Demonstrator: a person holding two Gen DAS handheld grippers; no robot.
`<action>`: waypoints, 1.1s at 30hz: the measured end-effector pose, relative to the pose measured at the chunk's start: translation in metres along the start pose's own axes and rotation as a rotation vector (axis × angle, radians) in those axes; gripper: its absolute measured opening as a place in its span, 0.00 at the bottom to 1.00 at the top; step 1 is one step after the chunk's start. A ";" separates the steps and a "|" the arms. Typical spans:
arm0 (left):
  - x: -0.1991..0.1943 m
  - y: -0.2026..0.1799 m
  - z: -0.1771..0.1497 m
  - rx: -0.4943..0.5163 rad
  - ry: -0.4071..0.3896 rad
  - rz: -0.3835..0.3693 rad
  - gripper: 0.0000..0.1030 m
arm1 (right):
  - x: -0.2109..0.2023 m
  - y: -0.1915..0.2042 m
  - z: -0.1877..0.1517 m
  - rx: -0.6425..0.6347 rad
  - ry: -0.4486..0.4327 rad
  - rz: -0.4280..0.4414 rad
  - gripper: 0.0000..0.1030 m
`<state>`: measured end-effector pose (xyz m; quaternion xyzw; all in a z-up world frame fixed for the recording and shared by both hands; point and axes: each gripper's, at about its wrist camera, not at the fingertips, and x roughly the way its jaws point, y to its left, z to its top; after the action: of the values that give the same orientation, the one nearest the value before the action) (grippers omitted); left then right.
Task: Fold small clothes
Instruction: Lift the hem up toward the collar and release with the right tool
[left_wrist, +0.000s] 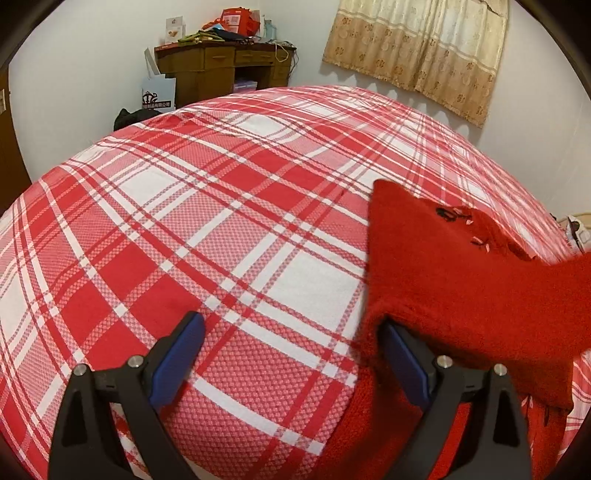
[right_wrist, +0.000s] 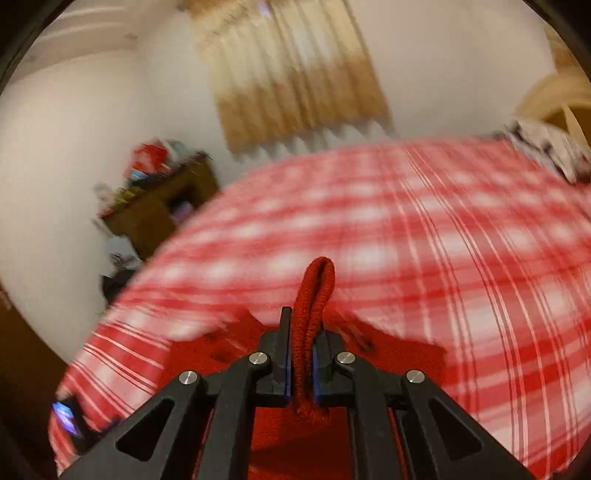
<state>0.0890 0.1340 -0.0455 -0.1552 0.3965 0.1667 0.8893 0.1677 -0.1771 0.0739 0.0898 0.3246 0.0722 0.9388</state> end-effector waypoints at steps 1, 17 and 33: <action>0.000 -0.001 0.000 0.006 0.002 0.007 0.94 | 0.010 -0.010 -0.010 0.010 0.030 -0.015 0.07; -0.020 -0.023 -0.008 0.152 -0.047 -0.069 0.94 | 0.012 -0.104 -0.082 0.189 0.141 -0.177 0.12; 0.013 -0.033 0.008 0.115 0.035 -0.016 0.98 | 0.046 -0.059 -0.104 0.047 0.182 -0.094 0.11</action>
<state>0.1160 0.1102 -0.0456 -0.1098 0.4196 0.1336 0.8911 0.1433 -0.2131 -0.0472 0.0894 0.4140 0.0282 0.9054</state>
